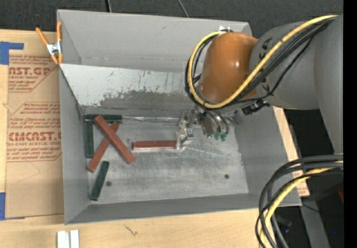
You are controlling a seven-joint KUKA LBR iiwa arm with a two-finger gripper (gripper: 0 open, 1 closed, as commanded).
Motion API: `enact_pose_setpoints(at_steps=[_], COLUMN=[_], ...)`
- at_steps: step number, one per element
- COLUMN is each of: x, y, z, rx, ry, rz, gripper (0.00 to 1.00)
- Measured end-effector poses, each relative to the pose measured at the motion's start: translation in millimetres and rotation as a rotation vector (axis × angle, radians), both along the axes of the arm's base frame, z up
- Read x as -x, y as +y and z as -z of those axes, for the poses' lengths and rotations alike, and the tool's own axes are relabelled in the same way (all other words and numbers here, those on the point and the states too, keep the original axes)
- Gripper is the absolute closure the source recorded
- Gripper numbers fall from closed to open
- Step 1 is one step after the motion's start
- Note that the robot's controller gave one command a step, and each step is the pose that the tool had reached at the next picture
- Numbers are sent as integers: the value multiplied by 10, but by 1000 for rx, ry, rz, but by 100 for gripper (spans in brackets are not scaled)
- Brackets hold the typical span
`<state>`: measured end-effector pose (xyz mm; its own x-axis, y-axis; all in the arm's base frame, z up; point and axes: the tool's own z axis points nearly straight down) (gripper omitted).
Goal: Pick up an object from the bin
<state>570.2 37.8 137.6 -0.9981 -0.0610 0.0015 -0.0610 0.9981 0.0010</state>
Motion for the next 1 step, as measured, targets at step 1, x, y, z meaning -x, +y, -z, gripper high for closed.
enact_pose_setpoints(at_steps=[1], x=[-218], y=[-70], z=[-590], rx=[1], ry=[-5], rz=[-30], gripper=[100])
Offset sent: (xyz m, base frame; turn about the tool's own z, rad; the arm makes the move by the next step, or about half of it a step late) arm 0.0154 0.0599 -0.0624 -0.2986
